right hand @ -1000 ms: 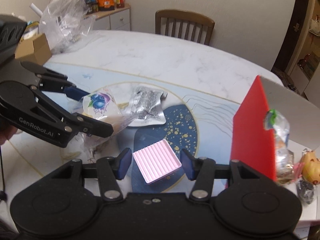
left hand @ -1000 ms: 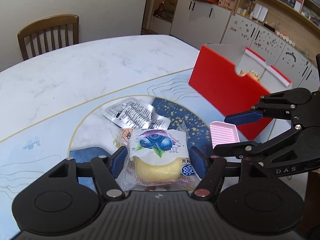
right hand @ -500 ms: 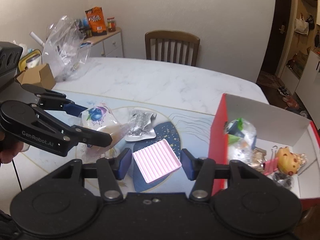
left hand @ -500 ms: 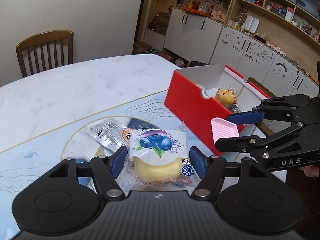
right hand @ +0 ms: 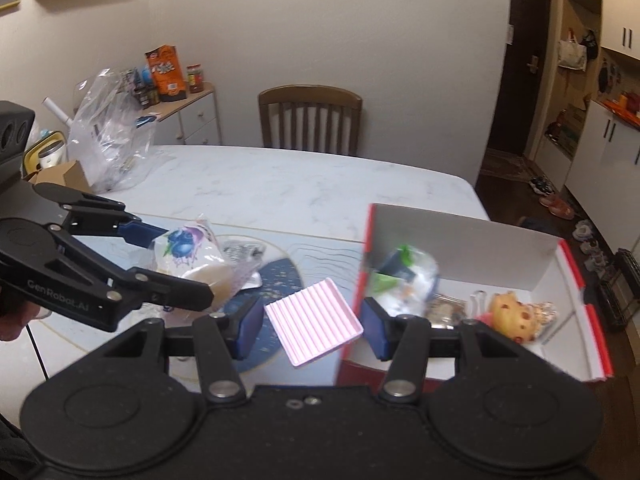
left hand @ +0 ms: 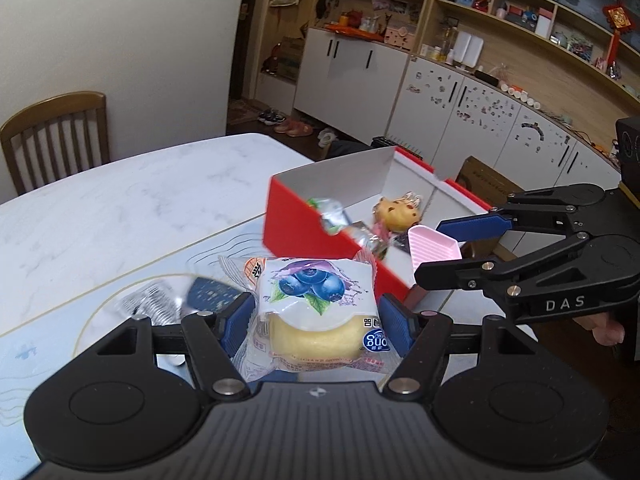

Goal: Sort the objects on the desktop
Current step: 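Carry the bread bag and pink pad over the red shoebox with both tools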

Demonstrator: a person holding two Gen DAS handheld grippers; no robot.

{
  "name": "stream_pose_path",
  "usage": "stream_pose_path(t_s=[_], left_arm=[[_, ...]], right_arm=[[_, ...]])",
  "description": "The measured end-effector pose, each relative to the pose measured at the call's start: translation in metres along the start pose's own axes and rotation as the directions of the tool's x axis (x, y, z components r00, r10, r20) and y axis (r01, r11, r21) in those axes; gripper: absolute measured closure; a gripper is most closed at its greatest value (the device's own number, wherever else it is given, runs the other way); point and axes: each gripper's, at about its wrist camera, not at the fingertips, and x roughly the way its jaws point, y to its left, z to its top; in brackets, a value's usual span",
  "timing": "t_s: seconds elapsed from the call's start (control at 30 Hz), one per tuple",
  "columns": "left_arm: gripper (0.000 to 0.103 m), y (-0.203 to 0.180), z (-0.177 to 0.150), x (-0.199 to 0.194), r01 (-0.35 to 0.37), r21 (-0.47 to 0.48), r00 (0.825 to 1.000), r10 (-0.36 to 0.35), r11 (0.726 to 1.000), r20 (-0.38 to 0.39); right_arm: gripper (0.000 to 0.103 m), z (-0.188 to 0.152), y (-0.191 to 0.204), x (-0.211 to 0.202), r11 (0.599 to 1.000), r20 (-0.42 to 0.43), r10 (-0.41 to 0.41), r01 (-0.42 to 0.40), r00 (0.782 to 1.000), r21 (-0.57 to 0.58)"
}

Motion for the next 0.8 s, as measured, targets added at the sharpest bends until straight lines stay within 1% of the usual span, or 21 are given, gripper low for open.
stream_pose_path(t_s=[0.47,0.8], left_arm=[[0.035,-0.058,0.03,0.049,0.016,0.043,1.0,-0.016,0.999,-0.007],[0.035,-0.093,0.054,0.098,0.005,0.067,1.0,-0.004,0.998,-0.026]], right_arm=[[0.05,-0.015,-0.08,-0.019,0.998,0.014,-0.042,0.042,0.999,0.038],[0.05,-0.021,-0.139,-0.012,0.995,-0.006,-0.092,0.093,0.996,0.048]])
